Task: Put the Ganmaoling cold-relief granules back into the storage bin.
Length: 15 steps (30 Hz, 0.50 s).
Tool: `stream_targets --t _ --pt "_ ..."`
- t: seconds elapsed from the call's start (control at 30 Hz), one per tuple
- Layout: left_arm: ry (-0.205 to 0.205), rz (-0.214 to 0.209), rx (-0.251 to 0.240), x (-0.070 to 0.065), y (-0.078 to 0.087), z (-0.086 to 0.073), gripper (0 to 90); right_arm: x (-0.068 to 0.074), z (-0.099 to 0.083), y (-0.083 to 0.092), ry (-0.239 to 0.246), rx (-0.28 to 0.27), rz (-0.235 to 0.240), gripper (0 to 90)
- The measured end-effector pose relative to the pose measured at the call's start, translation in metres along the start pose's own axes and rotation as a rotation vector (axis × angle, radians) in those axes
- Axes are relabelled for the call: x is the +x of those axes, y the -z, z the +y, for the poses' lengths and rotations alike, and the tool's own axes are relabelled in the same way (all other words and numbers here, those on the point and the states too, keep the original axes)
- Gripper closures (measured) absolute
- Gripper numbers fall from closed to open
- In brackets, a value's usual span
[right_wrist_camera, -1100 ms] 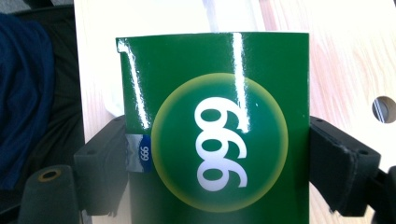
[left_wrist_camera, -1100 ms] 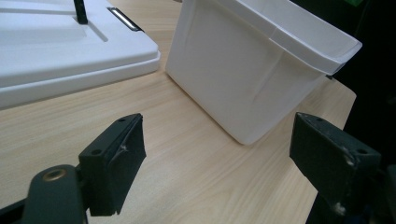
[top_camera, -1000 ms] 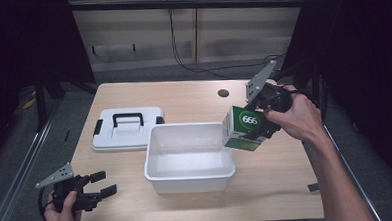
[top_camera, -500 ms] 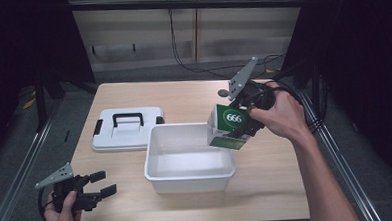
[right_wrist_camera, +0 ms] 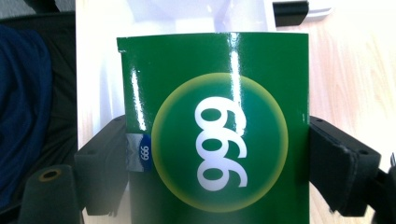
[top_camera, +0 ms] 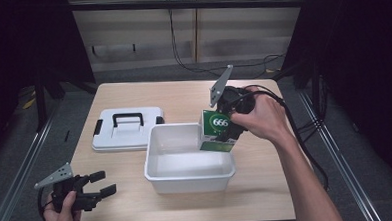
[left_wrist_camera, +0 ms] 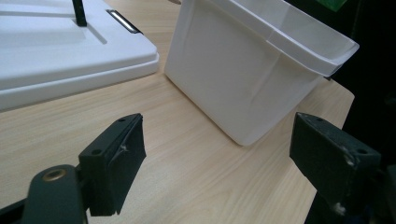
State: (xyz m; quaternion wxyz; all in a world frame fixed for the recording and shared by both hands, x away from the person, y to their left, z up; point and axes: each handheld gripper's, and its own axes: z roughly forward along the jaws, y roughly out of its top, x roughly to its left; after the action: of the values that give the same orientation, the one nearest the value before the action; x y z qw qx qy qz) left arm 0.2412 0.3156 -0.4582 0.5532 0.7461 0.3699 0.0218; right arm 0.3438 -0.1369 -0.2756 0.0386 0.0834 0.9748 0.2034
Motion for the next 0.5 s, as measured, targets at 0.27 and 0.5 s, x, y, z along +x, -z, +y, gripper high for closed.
stream_targets --t 0.27,0.5 --pt "0.000 0.000 0.000 0.000 0.000 0.000 18.2 0.000 0.006 -0.019 0.016 0.065 0.005 16.1" --pt "0.001 -0.002 0.001 0.000 0.000 0.000 18.2 -0.002 0.004 -0.035 0.021 0.076 0.033 16.1"
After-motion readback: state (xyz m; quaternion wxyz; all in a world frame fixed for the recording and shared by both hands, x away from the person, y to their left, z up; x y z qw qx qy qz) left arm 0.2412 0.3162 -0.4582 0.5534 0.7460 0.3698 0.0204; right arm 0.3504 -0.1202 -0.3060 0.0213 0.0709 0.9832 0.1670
